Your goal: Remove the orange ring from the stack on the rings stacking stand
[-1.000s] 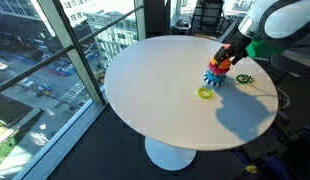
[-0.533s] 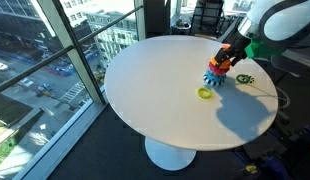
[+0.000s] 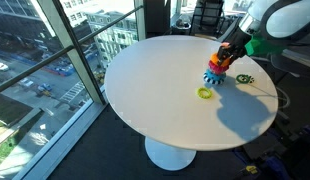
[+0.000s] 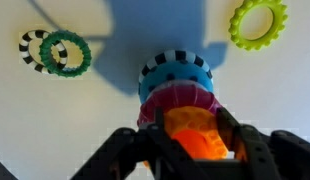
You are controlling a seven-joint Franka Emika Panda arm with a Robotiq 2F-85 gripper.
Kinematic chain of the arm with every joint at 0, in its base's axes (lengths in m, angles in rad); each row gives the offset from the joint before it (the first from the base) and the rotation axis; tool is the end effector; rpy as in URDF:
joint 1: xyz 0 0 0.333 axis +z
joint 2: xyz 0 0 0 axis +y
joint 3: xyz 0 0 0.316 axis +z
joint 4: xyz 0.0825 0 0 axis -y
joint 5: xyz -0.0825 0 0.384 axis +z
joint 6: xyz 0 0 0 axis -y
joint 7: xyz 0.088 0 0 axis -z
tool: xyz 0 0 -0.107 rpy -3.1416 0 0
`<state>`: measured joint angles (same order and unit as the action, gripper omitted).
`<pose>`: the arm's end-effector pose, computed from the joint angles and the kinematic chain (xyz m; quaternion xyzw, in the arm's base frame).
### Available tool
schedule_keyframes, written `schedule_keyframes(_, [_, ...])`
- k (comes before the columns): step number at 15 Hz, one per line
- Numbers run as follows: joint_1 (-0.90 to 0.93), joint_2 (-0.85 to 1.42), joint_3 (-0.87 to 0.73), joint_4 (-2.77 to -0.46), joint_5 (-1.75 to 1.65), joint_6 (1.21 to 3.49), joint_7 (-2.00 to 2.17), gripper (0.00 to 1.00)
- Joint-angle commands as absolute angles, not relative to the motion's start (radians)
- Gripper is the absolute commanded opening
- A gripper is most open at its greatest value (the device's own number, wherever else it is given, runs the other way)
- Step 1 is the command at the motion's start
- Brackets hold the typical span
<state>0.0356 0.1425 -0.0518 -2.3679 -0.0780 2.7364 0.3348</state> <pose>0.5294 -0.0056 0.2882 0.9836 -0.1393 0.1149 0.0048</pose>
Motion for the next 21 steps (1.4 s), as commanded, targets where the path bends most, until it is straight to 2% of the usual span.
schedule_keyframes(1, [0.046, 0.093, -0.064, -2.376, -0.111, 2.716, 0.382, 0.29])
schedule_keyframes(15, [0.021, -0.065, -0.036, -2.41, -0.101, 2.683, 0.403, 0.28])
schedule_keyframes(21, [0.039, -0.144, -0.001, -2.444, 0.026, 2.676, 0.285, 0.28])
